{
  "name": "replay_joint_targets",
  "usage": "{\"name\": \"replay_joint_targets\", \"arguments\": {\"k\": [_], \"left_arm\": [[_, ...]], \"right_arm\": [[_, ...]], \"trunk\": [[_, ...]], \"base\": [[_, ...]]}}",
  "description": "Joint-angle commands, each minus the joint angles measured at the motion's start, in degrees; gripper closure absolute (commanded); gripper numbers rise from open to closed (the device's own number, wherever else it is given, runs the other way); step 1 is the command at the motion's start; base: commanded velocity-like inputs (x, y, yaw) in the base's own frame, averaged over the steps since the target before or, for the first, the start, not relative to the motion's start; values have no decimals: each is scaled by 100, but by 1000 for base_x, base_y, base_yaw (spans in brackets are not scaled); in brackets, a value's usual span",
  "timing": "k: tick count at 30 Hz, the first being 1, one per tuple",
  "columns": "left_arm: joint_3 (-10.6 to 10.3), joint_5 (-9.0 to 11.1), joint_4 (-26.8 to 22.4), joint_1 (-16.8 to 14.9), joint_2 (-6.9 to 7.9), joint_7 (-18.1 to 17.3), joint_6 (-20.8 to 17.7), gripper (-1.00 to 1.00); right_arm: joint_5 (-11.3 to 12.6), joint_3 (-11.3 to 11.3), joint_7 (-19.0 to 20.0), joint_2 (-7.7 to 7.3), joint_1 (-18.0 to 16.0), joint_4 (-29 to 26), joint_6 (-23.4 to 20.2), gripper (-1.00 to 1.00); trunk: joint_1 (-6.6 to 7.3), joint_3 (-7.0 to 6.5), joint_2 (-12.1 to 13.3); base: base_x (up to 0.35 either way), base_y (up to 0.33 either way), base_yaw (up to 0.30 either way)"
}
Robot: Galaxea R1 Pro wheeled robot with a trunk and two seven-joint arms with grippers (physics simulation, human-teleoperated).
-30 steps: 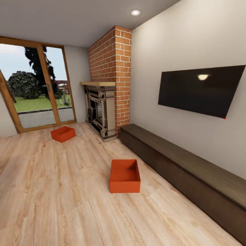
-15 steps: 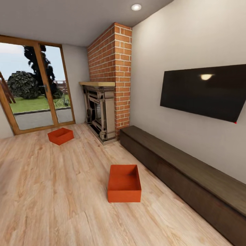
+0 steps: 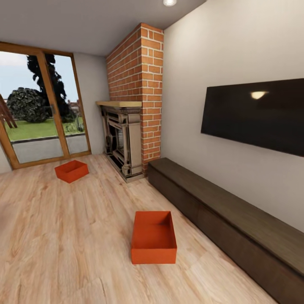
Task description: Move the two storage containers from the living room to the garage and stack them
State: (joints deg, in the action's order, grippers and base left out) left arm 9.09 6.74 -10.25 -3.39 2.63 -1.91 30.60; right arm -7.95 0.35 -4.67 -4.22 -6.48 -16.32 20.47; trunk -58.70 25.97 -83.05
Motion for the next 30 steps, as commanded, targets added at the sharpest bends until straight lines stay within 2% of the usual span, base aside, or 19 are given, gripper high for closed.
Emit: {"name": "replay_joint_targets", "arguments": {"k": [1,30], "left_arm": [[-11,56,5,-4,2,-20,16,-100],[-4,56,5,-4,9,-12,16,-100]], "right_arm": [[-59,2,-43,0,-3,5,10,-100],[-57,1,-43,0,-4,6,9,-100]], "trunk": [[-3,6,-3],[-3,6,-3]], "base": [[325,0,0],[325,0,0]]}}
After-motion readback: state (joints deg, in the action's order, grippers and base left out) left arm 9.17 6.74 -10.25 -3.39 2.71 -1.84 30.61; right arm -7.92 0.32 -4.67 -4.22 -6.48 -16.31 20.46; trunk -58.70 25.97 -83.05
